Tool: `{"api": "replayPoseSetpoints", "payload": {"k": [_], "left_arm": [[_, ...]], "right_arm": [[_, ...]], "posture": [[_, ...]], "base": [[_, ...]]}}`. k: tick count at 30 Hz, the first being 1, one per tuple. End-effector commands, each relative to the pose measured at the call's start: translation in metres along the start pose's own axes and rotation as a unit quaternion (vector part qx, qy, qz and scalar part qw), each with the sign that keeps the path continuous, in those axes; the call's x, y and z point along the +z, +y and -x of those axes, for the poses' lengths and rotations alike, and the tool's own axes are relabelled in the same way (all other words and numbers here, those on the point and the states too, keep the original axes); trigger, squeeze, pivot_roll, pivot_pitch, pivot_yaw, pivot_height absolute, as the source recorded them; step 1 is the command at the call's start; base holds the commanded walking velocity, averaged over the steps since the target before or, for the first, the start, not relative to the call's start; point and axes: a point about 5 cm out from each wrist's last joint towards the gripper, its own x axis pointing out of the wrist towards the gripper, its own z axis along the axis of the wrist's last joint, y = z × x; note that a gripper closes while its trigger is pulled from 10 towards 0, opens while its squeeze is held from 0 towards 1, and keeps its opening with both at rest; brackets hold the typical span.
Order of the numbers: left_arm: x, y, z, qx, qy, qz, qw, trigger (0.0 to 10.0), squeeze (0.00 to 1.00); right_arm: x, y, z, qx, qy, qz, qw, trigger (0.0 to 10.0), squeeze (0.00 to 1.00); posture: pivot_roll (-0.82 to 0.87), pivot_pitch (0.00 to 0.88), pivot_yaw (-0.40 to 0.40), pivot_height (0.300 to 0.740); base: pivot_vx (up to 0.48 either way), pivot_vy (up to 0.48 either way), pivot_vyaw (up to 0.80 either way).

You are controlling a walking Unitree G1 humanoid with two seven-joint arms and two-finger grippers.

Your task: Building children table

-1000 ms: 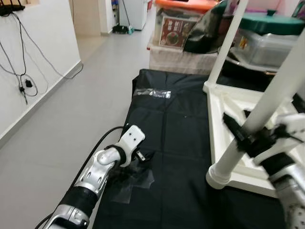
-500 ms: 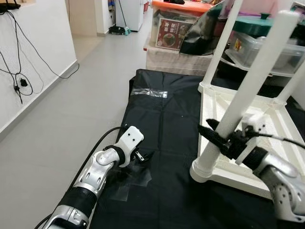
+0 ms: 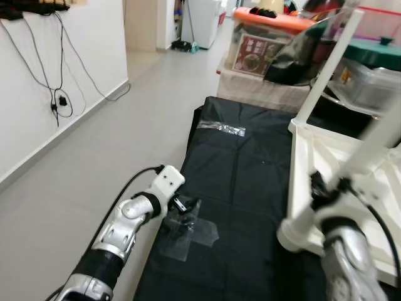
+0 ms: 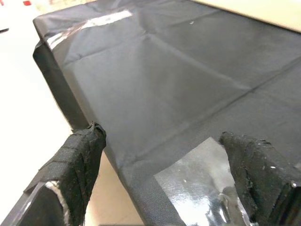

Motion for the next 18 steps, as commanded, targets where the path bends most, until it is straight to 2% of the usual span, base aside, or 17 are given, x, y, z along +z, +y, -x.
{"api": "replayPoseSetpoints", "payload": {"k": [1, 8, 9, 10, 11, 13, 15, 16, 17, 18], "left_arm": [[-0.001, -0.007, -0.002, -0.017, 0.004, 0.0, 1.0, 10.0, 0.0], [0.001, -0.008, -0.005, -0.022, 0.004, -0.002, 1.0, 10.0, 0.0], [0.002, -0.01, -0.006, -0.023, 0.002, -0.001, 1.0, 10.0, 0.0], [0.003, -0.012, -0.008, -0.025, -0.001, -0.001, 1.0, 10.0, 0.0], [0.003, -0.012, -0.008, -0.025, -0.001, -0.001, 1.0, 10.0, 0.0], [0.003, -0.012, -0.009, -0.025, -0.001, -0.001, 1.0, 10.0, 0.0], [0.003, -0.012, -0.009, -0.025, -0.001, -0.001, 1.0, 10.0, 0.0], [0.003, -0.011, -0.01, -0.023, -0.002, -0.002, 1.0, 10.0, 0.0], [0.004, -0.01, -0.01, -0.02, -0.002, -0.002, 1.0, 10.0, 0.0], [0.004, -0.009, -0.01, -0.019, -0.002, -0.003, 1.0, 10.0, 0.0]], "right_arm": [[-0.01, -0.009, 0.012, -0.077, 0.032, 0.01, 0.996, 0.0, 0.0], [0.001, -0.005, 0.016, -0.119, 0.035, 0.03, 0.992, 0.0, 0.0], [0.008, 0.005, 0.008, -0.029, 0.035, 0.011, 0.999, 10.0, 0.46], [0.027, 0.012, -0.008, 0.127, 0.015, -0.02, 0.992, 10.0, 1.0], [0.027, 0.012, -0.008, 0.127, 0.015, -0.02, 0.992, 10.0, 1.0], [0.038, 0.009, -0.016, 0.191, -0.002, -0.019, 0.981, 10.0, 1.0], [0.041, 0.008, -0.018, 0.207, -0.007, -0.013, 0.978, 10.0, 1.0], [0.047, 0.003, -0.022, 0.233, -0.019, -0.005, 0.972, 10.0, 0.0], [0.055, -0.002, -0.026, 0.293, -0.029, 0.007, 0.956, 10.0, 0.0], [0.058, -0.002, -0.027, 0.315, -0.029, 0.012, 0.948, 10.0, 0.0]], "posture": [[0.1, 0.0, -0.094, 0.74], [0.1, 0.0, -0.094, 0.74], [0.09, 0.0, -0.093, 0.74], [0.09, 0.0, -0.097, 0.74], [0.09, 0.0, -0.097, 0.74], [0.1, 0.0, -0.102, 0.74], [0.1, 0.0, -0.102, 0.74], [0.11, 0.0, -0.108, 0.74], [0.11, 0.0, -0.109, 0.74], [0.11, 0.0, -0.111, 0.74]], "base": [[0.0, 0.0, 0.0], [0.0, 0.0, 0.0], [0.0, 0.0, 0.0], [0.0, 0.0, 0.0], [0.0, 0.0, 0.0], [0.0, 0.0, 0.0], [0.0, 0.0, 0.0], [0.0, 0.0, 0.0], [0.0, 0.0, 0.0], [0.0, 0.0, 0.0]]}}
